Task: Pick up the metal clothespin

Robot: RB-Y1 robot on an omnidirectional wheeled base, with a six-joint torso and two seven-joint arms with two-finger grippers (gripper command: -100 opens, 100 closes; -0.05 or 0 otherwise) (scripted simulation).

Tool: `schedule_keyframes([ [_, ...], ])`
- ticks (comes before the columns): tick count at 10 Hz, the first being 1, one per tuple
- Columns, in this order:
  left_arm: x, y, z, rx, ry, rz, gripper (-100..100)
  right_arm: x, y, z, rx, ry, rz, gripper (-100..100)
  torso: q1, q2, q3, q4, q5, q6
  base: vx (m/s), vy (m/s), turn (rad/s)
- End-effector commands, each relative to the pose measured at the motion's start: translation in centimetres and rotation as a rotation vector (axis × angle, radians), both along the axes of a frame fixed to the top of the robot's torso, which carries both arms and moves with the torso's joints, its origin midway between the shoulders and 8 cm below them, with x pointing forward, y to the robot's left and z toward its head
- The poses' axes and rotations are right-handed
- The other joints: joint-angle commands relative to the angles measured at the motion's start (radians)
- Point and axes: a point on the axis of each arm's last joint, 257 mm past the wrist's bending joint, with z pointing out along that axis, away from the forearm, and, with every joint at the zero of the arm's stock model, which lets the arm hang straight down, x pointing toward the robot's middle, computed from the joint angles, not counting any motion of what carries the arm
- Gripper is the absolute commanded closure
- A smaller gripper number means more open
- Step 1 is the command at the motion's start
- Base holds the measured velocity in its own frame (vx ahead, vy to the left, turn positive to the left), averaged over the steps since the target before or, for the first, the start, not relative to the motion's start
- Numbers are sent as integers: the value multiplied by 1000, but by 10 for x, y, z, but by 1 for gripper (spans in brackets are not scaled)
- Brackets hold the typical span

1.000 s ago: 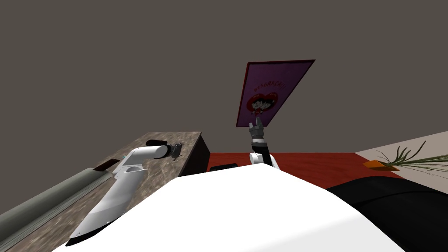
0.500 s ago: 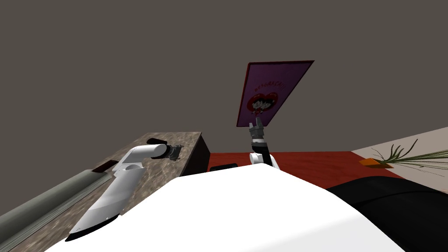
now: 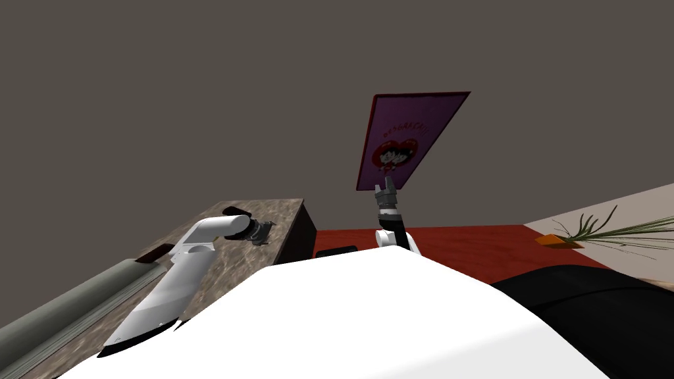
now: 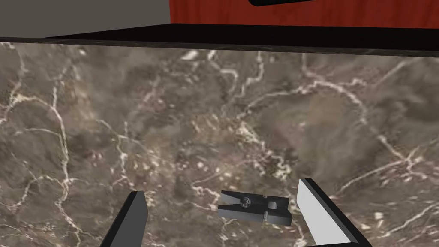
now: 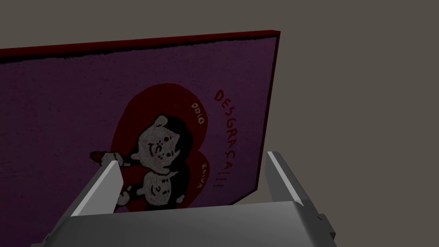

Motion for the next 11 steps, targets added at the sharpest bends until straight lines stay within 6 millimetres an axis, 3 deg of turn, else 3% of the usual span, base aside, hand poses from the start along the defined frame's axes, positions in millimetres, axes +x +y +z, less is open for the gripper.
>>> schedule_keyframes([
  [1,-12,0,-2,-9,56,-8,-100,0,0,0,0,0,0,0,0,0,0,0,0,0,6,35,-29],
  [7,-43,-2,-7,-37,201,-32,-100,0,0,0,0,0,0,0,3,-2,-1,0,1,0,23,52,-30],
  [8,-40,-2,-8,-35,186,-29,-100,0,0,0,0,0,0,0,3,-2,-1,-1,1,0,20,30,-9],
  [9,-41,-2,-8,-35,191,-30,0,0,0,0,0,0,0,0,0,-1,-1,0,0,0,3,6,1],
  [10,-41,-2,-17,-36,189,-23,-100,0,0,0,0,0,0,0,-1,0,0,0,0,0,-7,7,-42],
  [11,-40,-1,-22,-36,189,-21,-100,0,0,0,0,0,0,0,-2,0,0,0,0,0,-16,6,-47],
])
